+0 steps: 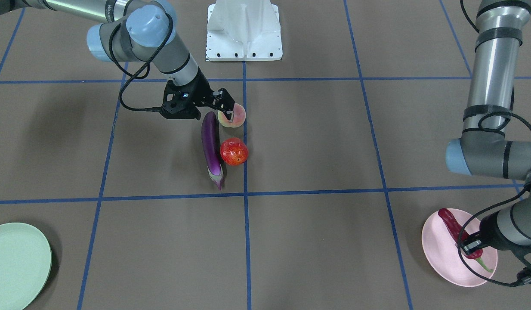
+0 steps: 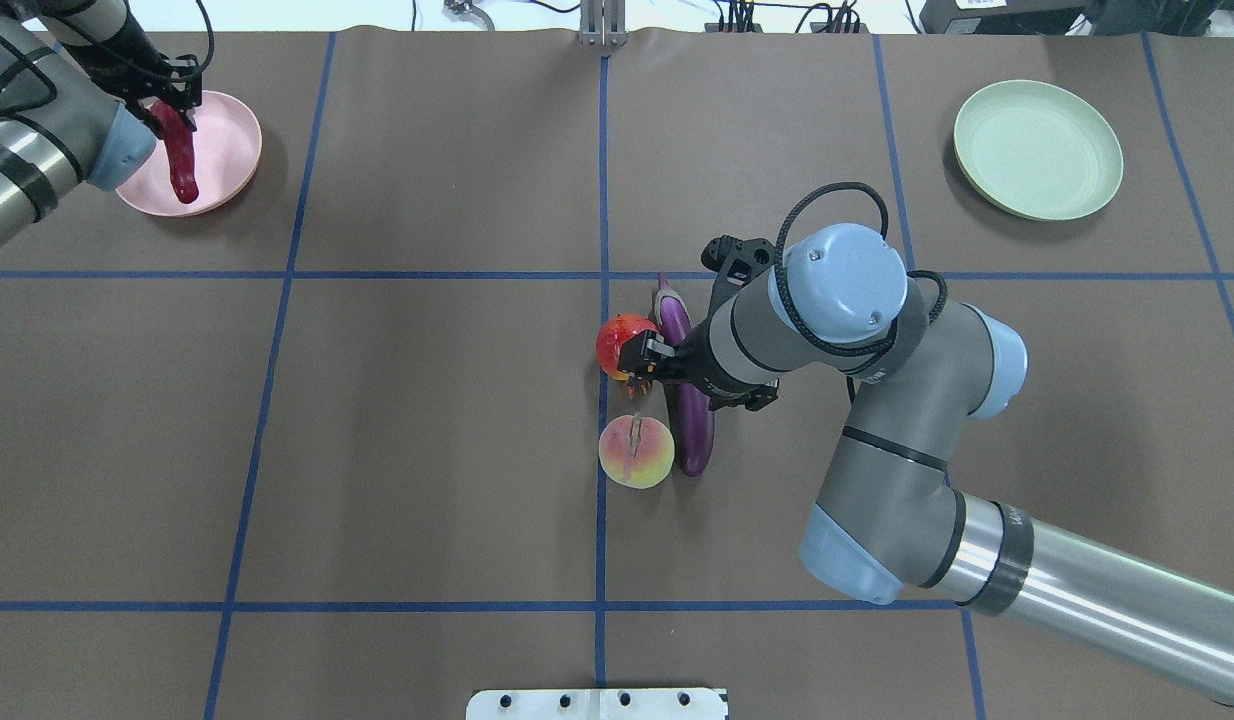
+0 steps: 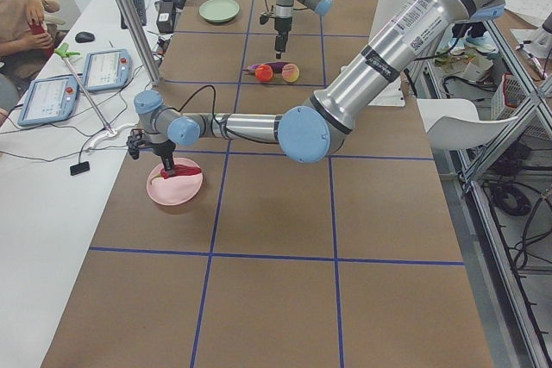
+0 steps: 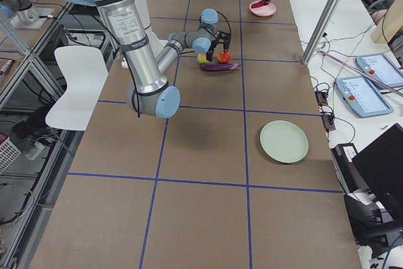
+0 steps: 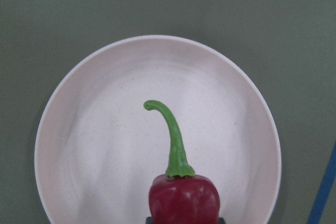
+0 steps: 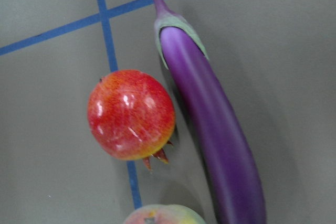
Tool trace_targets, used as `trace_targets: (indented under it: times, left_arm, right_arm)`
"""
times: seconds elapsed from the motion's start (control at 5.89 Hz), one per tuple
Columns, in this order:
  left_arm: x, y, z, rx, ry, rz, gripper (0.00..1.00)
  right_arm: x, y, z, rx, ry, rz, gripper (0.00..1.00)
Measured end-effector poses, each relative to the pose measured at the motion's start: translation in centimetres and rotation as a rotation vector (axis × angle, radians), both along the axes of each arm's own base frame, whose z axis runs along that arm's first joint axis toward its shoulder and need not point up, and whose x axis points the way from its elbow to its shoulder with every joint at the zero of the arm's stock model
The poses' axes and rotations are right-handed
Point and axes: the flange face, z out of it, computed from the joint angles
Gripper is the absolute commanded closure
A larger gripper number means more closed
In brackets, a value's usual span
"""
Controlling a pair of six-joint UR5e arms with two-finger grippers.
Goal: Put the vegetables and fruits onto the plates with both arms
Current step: 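Release chili on pink plate while right gripper grasps red pomegranate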
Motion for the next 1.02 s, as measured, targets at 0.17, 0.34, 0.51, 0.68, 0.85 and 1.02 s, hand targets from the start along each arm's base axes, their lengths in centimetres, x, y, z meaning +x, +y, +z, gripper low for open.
trace_targets:
  times: [0.17,0.34,0.51,0.68,0.85,1.02]
  left_arm:
    - [-0.7,-0.7,0.4,0.014,-0.024,-0.021,0.01]
    - [-1.0,-1.0,0.5,0.029,-0.032,-0.032,0.00]
    - [-1.0,-1.2,0.3,0.034,-0.027,-0.045,0.00]
    - [-1.0,-1.3,0.1,0.037,-0.021,-0.058,0.00]
    - [-1.0,-1.3,0.0,0.044,-0.015,-0.064,0.00]
    - [-1.0,-1.2,-0.1,0.045,-0.012,-0.067,0.00]
  right_arm:
    - [-1.3,-0.9,-0.4,0.000,0.010,0.013,0.00]
    - [-2.2,-1.6,-0.4,0.006,0.028,0.033,0.00]
    - [-2.7,-2.2,-0.3,0.014,0.042,0.053,0.01]
    - [-3.0,-2.7,-0.4,0.026,0.050,0.069,0.01]
    - [-3.7,-3.4,-0.9,0.037,0.059,0.086,0.01]
    - [-4.7,-4.1,-1.3,0.041,0.068,0.096,0.01]
